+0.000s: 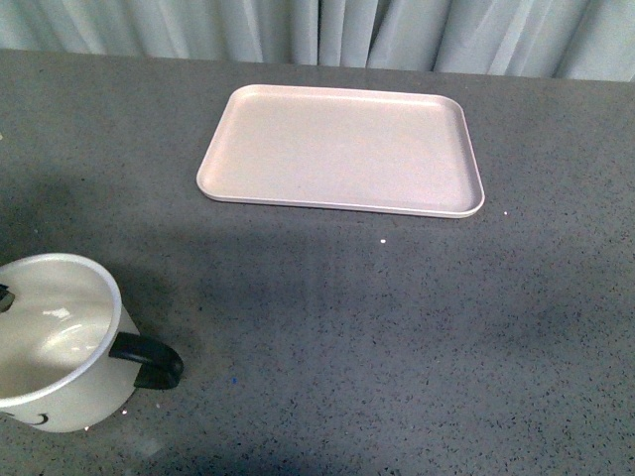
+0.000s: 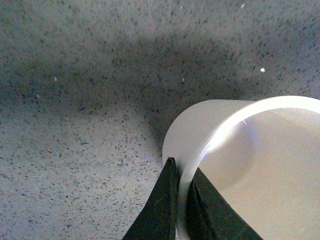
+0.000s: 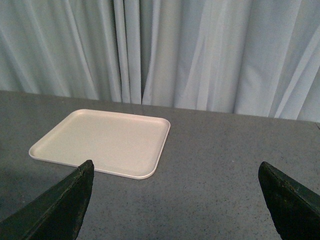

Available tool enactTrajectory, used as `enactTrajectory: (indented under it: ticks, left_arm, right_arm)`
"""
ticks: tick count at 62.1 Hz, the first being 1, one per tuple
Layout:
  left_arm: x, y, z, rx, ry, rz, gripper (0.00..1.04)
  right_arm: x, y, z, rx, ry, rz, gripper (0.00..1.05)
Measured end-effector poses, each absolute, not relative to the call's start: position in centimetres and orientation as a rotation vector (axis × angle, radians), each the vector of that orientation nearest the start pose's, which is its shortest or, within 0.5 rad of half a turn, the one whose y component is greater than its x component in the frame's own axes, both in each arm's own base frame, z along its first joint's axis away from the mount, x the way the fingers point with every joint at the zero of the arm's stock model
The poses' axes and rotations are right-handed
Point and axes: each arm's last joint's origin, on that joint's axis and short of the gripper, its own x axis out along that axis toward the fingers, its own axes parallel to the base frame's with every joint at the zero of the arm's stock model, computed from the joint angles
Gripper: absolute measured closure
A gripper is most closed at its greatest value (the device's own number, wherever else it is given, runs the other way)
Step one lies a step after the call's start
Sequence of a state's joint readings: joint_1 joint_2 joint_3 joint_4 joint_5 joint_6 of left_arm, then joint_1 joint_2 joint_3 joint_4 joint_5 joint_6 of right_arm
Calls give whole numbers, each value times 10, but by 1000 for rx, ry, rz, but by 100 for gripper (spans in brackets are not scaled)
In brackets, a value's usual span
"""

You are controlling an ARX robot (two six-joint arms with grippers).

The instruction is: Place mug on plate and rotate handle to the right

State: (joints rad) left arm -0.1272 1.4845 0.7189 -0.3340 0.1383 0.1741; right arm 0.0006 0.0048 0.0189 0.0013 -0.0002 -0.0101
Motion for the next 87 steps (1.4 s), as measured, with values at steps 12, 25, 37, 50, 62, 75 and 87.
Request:
enactTrajectory:
  ticks: [12,25,37,50,62,75,87]
  left_arm:
    - [295,-55,197,102,997,-349,103]
    - [358,-99,227,58,936,-377,103]
    - [409,-161,234,72,917,-477,103]
    - [435,-206,212,120,972,-539,103]
    - [450,-218,191,165,1021,-545,103]
    - [461,-226,177,194,1032,-547,103]
    - [464,-232,169,238,1039,-564,103]
  right_arm:
    - [97,0,170,-10,-15,1,9]
    - [97,0,170,-10,-15,1,9]
    - [97,0,170,-10,-15,0,9]
    - [97,0,170,-10,-15,0,9]
    - [97,0,170,-10,-15,0,9]
    - [97,0,170,-10,-15,0,9]
    - [97,0,170,-10,-15,1,9]
